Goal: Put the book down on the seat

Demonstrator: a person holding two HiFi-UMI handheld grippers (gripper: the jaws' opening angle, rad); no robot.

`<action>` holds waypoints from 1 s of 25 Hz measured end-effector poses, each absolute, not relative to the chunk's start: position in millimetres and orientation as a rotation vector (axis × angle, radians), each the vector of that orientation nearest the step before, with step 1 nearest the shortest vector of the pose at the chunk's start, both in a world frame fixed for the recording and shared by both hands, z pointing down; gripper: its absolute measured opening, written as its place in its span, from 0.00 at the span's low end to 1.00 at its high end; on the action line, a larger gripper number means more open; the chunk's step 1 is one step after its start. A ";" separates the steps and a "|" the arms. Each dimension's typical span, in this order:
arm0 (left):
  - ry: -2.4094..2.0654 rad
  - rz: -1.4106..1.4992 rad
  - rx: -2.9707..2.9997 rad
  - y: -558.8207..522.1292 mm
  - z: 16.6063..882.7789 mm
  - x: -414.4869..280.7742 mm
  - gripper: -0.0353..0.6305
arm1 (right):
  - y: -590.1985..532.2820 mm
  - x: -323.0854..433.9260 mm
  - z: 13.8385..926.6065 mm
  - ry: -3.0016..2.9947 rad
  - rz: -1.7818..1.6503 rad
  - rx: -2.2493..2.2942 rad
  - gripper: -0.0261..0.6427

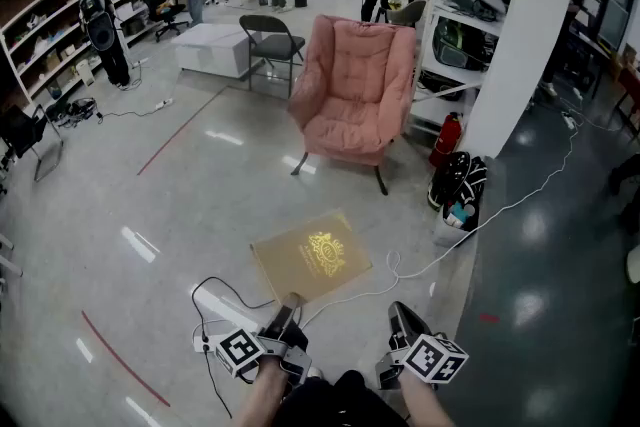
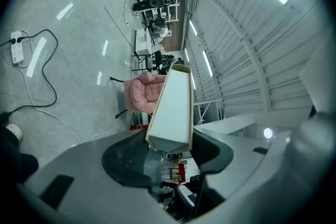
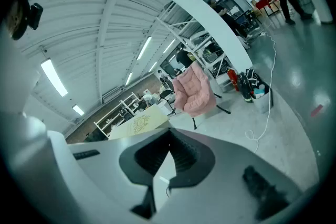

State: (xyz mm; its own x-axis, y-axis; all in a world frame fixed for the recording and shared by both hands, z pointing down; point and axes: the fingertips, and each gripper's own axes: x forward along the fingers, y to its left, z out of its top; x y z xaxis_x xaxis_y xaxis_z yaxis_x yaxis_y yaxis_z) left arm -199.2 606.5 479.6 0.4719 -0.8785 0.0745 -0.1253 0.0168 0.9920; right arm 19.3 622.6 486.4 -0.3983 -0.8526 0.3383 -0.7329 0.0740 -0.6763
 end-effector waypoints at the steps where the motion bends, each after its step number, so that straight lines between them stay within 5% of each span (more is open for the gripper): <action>1: -0.948 -0.731 1.446 613.1 481.8 -194.7 0.41 | 627.7 24.7 485.4 2.182 -1.223 -1.630 0.06; 25: -0.921 -0.753 1.461 611.2 471.7 -113.2 0.41 | 623.7 76.2 483.7 2.262 -1.155 -1.591 0.06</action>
State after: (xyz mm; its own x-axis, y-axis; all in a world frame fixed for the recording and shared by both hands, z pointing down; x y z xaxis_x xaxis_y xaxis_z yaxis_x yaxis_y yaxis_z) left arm -113.2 611.2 471.7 0.4784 -0.8761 0.0591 -0.1152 0.0041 0.9933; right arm 76.2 623.7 483.7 -0.4285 -0.8529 0.2982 -0.7417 0.1436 -0.6551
